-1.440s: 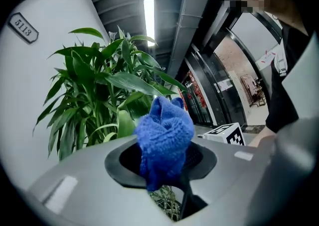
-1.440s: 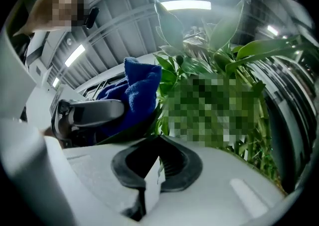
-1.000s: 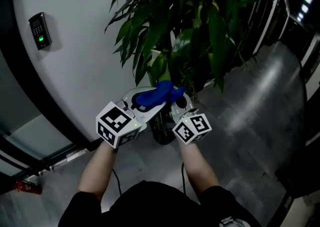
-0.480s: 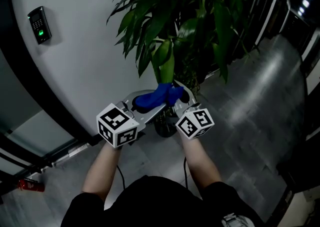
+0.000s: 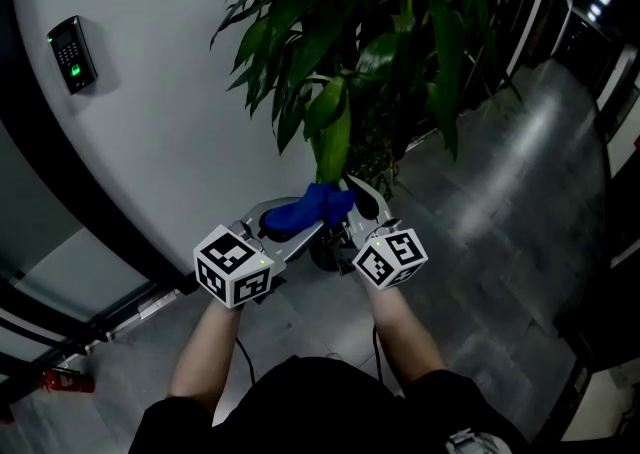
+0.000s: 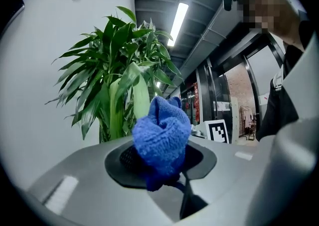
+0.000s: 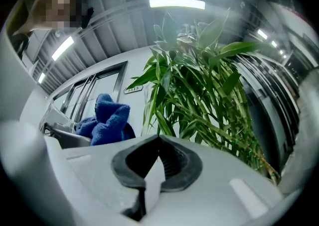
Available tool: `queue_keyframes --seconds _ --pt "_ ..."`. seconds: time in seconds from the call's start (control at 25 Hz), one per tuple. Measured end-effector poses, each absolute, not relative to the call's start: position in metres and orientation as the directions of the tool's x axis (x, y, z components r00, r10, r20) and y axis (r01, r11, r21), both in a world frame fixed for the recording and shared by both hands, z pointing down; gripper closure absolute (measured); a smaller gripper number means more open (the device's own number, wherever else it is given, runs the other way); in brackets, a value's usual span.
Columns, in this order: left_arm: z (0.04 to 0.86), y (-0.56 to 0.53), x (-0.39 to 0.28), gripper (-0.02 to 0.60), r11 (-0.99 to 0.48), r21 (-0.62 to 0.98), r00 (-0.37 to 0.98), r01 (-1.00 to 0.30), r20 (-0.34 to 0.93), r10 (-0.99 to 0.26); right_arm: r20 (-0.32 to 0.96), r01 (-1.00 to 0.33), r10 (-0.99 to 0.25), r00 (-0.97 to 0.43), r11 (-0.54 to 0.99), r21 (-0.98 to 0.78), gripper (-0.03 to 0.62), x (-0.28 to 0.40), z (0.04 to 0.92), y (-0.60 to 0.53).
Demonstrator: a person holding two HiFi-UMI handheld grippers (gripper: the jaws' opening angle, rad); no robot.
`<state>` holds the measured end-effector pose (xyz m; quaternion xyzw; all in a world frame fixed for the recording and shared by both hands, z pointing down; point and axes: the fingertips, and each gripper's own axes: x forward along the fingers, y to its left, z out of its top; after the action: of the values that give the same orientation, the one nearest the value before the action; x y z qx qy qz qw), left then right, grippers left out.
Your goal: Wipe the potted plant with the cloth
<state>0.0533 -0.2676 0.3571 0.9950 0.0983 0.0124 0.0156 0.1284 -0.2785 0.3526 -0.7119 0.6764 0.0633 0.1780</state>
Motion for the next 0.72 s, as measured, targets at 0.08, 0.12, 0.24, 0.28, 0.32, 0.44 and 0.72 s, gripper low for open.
queue_keyframes --seconds 0.08,0.12,0.24,0.28,0.32,0.44,0.72 --pt "0.362 -0.272 0.049 0.430 -0.980 0.050 0.980 0.195 0.017 0.196 -0.318 -0.986 -0.944 0.085 -0.034 -0.164 0.591 0.125 0.357 -0.276" --pt "0.364 -0.274 0.047 0.430 -0.978 0.060 0.980 0.198 0.012 0.199 -0.311 -0.986 -0.946 0.090 -0.041 -0.160 0.591 0.124 0.359 -0.275" --pt "0.370 -0.275 0.042 0.430 -0.971 0.099 0.976 0.218 -0.023 0.216 -0.278 -0.988 -0.955 0.105 -0.067 -0.142 0.591 0.120 0.367 -0.268" --pt "0.372 -0.275 0.040 0.430 -0.968 0.108 0.973 0.228 -0.043 0.225 -0.266 -0.988 -0.958 0.107 -0.073 -0.135 0.591 0.119 0.370 -0.266" --pt "0.373 -0.274 0.038 0.430 -0.964 0.116 0.971 0.238 -0.066 0.232 -0.253 -0.989 -0.961 0.107 -0.077 -0.128 0.591 0.119 0.373 -0.264" --pt "0.375 -0.274 0.033 0.430 -0.960 0.142 0.965 0.240 -0.139 0.220 -0.228 -0.990 -0.968 0.104 -0.079 -0.115 0.591 0.123 0.378 -0.258" --pt "0.370 -0.243 0.049 0.430 -0.980 0.101 0.972 0.169 -0.185 0.148 -0.266 -0.994 -0.962 0.060 -0.032 -0.109 0.591 0.170 0.384 -0.205"
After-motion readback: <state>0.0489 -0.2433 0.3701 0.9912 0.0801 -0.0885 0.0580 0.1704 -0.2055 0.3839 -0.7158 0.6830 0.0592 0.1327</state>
